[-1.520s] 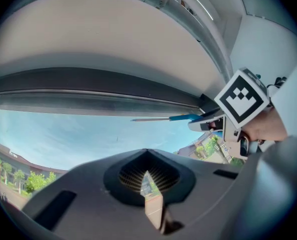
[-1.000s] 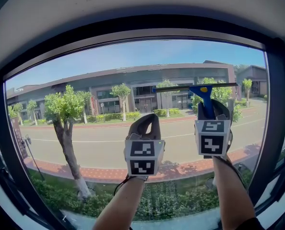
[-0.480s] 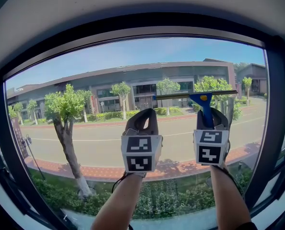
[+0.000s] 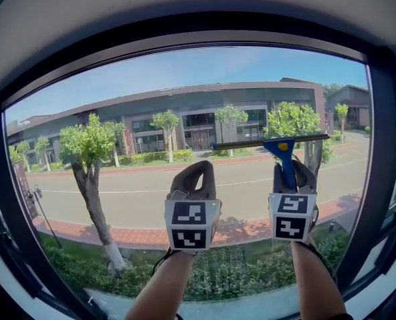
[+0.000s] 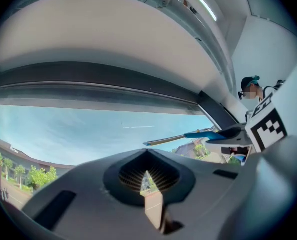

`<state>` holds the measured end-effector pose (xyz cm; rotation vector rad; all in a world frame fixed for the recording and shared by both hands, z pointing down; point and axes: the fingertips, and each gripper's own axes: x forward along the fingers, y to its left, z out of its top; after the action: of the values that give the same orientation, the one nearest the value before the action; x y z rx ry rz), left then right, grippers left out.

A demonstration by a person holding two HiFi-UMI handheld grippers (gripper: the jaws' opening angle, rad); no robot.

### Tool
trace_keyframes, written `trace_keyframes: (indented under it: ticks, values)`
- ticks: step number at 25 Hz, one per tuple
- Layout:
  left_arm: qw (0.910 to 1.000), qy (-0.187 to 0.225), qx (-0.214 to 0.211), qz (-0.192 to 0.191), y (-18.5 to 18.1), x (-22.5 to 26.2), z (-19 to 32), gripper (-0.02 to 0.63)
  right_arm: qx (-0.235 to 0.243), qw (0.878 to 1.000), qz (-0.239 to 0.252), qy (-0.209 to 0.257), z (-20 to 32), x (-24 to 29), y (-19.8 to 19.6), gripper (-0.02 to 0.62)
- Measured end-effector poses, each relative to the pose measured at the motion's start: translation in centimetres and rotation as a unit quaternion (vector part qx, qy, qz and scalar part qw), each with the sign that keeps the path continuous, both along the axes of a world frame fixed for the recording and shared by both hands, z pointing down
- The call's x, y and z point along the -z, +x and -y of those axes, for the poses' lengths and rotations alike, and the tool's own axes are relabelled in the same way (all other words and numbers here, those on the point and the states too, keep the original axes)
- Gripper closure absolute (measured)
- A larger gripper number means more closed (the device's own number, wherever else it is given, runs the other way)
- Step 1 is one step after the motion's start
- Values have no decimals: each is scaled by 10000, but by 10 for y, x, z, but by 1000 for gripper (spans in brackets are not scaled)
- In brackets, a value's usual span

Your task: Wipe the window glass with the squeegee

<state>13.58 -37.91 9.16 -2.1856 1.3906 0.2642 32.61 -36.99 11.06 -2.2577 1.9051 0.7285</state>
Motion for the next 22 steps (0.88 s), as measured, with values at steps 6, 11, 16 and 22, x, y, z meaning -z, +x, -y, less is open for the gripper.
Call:
trace_keyframes:
  ticks: [6, 11, 16, 22]
  values:
    - [9998, -179, 54, -22, -7, -20, 6, 606, -6, 10000, 15, -75, 0, -18, -1, 455]
    - [9995, -303, 99, -46, -14, -36, 8, 605, 6, 9999, 24, -134, -2, -34, -1, 455]
    - [9990, -422, 55, -105, -16, -56, 8, 605, -3, 9998, -2, -221, -3, -55, -1, 456]
    - [9980, -624, 82, -42, -14, -85, 10, 604, -30, 9995, 3, -307, -4, -78, -1, 456]
